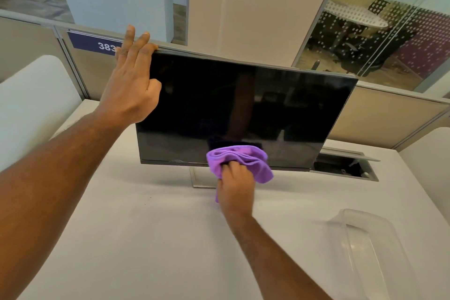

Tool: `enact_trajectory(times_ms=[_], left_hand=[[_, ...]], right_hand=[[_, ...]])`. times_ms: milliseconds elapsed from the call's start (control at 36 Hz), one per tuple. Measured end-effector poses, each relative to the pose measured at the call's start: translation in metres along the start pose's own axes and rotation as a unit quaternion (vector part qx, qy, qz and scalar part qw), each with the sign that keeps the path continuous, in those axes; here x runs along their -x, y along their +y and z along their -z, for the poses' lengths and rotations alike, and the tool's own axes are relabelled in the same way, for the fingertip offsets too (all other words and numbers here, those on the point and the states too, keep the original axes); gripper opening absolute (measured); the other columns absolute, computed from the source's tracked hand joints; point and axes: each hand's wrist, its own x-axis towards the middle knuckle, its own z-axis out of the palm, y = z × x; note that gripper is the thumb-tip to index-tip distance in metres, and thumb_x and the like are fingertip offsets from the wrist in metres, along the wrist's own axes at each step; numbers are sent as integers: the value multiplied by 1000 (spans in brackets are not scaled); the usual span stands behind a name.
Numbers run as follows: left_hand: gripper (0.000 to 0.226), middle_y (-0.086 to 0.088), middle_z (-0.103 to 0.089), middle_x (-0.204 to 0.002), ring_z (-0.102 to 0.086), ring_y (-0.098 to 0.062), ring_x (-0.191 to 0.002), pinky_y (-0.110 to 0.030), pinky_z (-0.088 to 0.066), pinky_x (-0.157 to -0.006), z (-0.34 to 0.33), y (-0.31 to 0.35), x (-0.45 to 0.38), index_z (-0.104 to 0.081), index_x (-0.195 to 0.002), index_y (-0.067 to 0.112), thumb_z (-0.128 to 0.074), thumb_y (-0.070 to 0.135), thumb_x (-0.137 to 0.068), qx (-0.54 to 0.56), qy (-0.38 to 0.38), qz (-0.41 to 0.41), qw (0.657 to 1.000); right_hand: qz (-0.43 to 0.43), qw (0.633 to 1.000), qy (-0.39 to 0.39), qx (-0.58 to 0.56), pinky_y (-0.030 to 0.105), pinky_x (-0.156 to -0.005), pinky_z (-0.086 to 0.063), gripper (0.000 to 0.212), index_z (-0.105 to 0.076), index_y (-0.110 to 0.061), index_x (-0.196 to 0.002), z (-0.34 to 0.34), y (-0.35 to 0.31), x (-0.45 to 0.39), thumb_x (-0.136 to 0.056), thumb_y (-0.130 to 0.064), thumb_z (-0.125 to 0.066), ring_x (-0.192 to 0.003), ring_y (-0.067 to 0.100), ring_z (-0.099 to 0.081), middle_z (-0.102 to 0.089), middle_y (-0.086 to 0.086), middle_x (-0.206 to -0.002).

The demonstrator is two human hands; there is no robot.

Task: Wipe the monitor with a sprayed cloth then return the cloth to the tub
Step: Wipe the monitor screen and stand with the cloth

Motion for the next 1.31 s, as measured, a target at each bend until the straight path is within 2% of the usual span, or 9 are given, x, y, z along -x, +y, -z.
enact_trajectory(times_ms=[222, 444, 528, 639, 806, 972, 1056, 1194, 1306], left_hand=[[70, -2, -9, -171, 10, -16, -157, -52, -2, -126, 5, 0, 1, -25, -156, 14, -36, 19, -87, -3, -14, -8, 1000], [69, -3, -7, -171, 10, -16, -157, -50, 0, -126, 4, -1, 1, -23, -157, 14, -37, 19, -90, -9, -14, -10, 1000], [69, -3, -6, -171, 11, -16, -157, -49, 0, -126, 4, -1, 1, -23, -158, 12, -38, 18, -91, -8, -14, -12, 1000], [69, -4, -5, -172, 11, -16, -157, -50, 0, -127, 3, 1, 2, -22, -159, 11, -38, 18, -92, -6, -13, -13, 1000], [71, -3, -4, -172, 12, -15, -156, -50, 0, -127, 5, 1, 4, -20, -160, 10, -36, 20, -91, -2, -16, -12, 1000], [72, -4, -2, -172, 13, -17, -156, -49, 2, -127, 8, 2, 5, -17, -161, 9, -36, 21, -92, -4, -21, -9, 1000], [72, -5, -3, -172, 13, -17, -157, -47, 3, -126, 8, 2, 5, -17, -161, 8, -39, 19, -93, -6, -21, -10, 1000], [72, -5, -2, -172, 12, -18, -157, -43, 7, -125, 8, 2, 5, -17, -161, 8, -39, 19, -93, -8, -15, -13, 1000], [71, -7, -5, -172, 11, -19, -157, -44, 7, -125, 8, 1, 5, -20, -160, 7, -39, 18, -92, -8, -14, -21, 1000]], right_hand=[[27, 997, -52, -41, 35, -77, -54, 29, -73, -17, -114, -24, -77, -10, -86, -15, -80, -92, 23, -65, -71, 1, -105], [41, 997, -44, 45, 42, -63, -53, 17, -73, -9, -96, -3, -13, -7, -81, -9, -80, -79, 31, -65, -69, 10, -91], [5, 997, -31, 74, 44, -61, -54, 21, -74, -5, -99, 9, 26, 2, -80, -4, -82, -79, 33, -65, -69, 13, -92], [-44, 996, -37, 70, 40, -69, -59, 31, -74, -5, -109, 16, 35, 5, -81, -10, -85, -87, 29, -66, -72, 11, -100], [-23, 998, -34, 43, 44, -60, -55, 26, -75, -6, -104, 3, -16, -2, -80, -3, -82, -80, 31, -66, -70, 10, -93], [20, 996, -88, 1, 41, -57, -54, 23, -74, -13, -99, -22, -94, -11, -78, -7, -82, -76, 28, -65, -69, 6, -91], [16, 993, -116, -13, 38, -58, -55, 27, -75, -15, -101, -30, -126, -17, -76, -11, -86, -77, 25, -67, -71, 4, -92], [-9, 987, -158, -30, 37, -71, -59, 29, -73, -15, -116, -38, -152, -22, -87, -15, -79, -89, 25, -68, -72, 4, -106], [20, 986, -163, -29, 38, -70, -57, 33, -75, -15, -110, -33, -140, -22, -79, -14, -86, -87, 26, -67, -71, 3, -105]])
